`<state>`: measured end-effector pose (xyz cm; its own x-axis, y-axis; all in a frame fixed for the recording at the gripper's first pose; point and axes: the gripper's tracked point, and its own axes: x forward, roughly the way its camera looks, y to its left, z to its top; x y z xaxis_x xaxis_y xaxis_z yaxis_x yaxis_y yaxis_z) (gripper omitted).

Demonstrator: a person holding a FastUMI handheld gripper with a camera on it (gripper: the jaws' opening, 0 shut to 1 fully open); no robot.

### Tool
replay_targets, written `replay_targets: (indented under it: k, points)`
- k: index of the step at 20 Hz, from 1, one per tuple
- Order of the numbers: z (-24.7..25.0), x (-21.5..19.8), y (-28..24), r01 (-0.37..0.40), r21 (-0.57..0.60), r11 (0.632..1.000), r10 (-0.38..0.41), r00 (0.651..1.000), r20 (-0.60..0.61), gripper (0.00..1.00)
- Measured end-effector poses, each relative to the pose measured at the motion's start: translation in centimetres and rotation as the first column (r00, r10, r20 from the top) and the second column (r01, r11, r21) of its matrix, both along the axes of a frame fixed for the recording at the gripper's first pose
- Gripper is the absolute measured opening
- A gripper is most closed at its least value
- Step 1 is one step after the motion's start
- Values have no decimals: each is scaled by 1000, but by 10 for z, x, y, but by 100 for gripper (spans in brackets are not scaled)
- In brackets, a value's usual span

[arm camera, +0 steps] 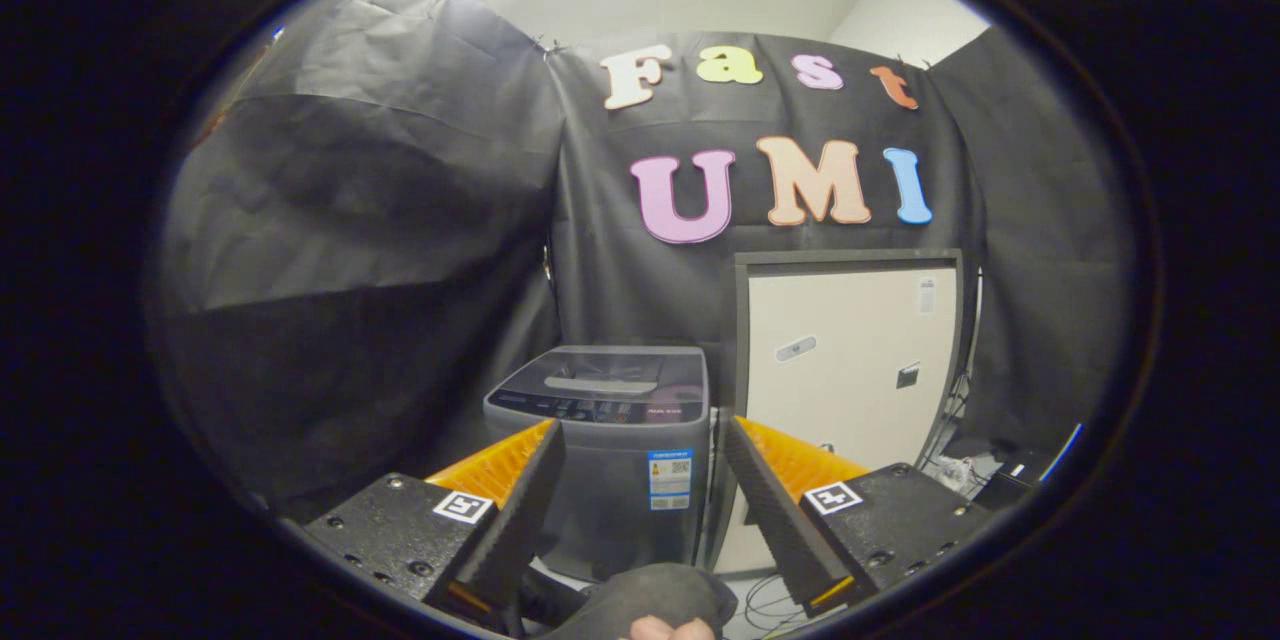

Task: Put the clothes into the washing machine and then close the washing machine lid.

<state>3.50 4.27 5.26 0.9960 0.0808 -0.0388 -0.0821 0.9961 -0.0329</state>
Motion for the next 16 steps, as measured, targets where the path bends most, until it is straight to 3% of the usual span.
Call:
replay_targets:
  k: [16]
  points:
    - [0,1,-2,2,11,1000,-2,1000,-5,97]
